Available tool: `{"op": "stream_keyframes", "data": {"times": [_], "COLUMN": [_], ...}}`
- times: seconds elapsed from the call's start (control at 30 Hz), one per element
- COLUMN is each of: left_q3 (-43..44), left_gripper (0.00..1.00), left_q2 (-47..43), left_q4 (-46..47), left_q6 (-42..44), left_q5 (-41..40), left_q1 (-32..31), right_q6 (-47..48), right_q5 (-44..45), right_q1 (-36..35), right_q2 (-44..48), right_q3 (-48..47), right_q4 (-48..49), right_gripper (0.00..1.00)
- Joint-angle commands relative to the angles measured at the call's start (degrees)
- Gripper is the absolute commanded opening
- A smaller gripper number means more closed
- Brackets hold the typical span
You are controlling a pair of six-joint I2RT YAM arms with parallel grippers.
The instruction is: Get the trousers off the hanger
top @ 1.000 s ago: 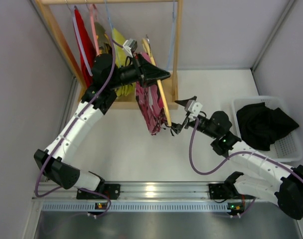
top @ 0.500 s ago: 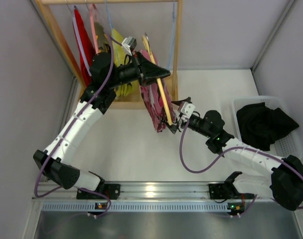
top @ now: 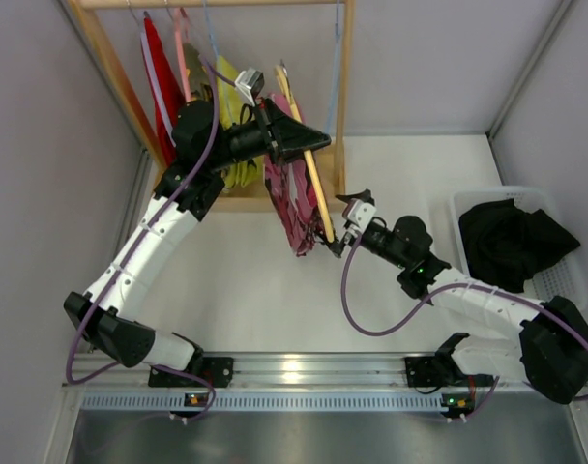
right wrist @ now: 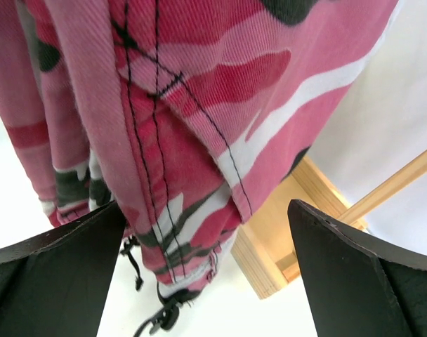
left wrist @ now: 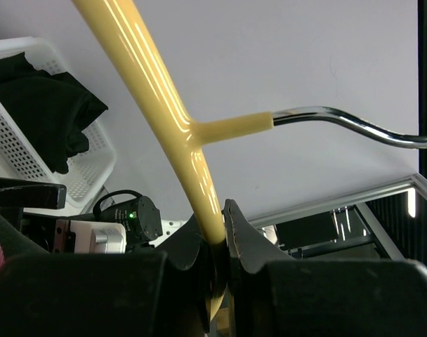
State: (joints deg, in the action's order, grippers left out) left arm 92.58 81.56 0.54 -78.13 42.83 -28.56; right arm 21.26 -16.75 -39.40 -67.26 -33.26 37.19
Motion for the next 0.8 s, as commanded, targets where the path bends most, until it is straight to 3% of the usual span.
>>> {"op": "stream_keyframes", "data": {"times": [0.0,0.77], "left_q3": [4.5,4.5], "left_gripper": [0.0,0.0], "left_q2": [-3.7,-3.4], "left_q4": [13.1,13.2], "left_q6": [0.6,0.4], "left_q5": [0.0,-0.6], "left_q1": [-0.3,-0.3], "right_q6": [-0.8,-3.2], "right_q5": [-0.1,-1.9], "right_q1": [-1.0,-1.6], "right_q2": [-0.1,-1.4], "right_q3": [-1.6,-3.3], "right_q4": [4.8,4.5], "right_gripper": [0.99,0.99]}}
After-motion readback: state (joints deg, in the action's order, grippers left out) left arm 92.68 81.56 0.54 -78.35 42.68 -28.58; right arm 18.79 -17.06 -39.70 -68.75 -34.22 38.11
